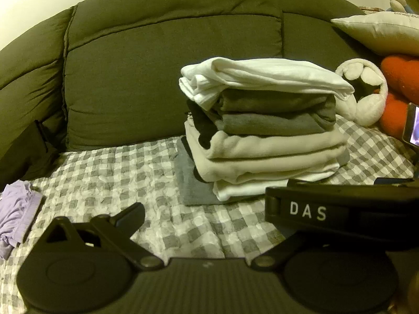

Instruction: Fold clothes

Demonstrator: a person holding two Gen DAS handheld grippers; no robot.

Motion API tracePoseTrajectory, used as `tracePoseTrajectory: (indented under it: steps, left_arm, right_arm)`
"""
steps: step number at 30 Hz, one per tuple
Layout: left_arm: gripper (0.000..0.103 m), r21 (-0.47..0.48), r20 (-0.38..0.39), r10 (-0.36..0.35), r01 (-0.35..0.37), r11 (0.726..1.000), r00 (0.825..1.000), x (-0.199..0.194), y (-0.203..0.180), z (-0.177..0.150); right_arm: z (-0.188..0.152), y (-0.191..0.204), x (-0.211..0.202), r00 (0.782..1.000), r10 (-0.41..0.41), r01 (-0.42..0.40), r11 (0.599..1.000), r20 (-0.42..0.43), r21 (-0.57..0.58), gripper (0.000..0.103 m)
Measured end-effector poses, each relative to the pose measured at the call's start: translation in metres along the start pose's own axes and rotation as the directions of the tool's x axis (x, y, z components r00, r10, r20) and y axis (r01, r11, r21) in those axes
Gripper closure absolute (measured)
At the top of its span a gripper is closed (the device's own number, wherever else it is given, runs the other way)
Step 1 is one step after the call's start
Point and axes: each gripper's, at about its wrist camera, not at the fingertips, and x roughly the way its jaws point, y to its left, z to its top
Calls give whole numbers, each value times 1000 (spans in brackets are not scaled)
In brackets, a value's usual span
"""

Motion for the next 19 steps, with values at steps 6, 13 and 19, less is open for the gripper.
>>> tracePoseTrajectory:
  steps: [6,13,19]
  left_arm:
    - [0,2,0,-3,3,1000,1000,0,0,1]
    - [0,0,-7,-6,6,1000,1000,1,0,1]
    - [0,-2,-5,-5,5,1000,1000,1,0,1]
  right_arm:
    - [0,0,0,1000,4,-4,1000,0,1,0]
    - [-1,0,1,1000,6,-6,1000,-5,3,0]
    - [-1,-1,1,1000,8,-8,1000,-4,3,0]
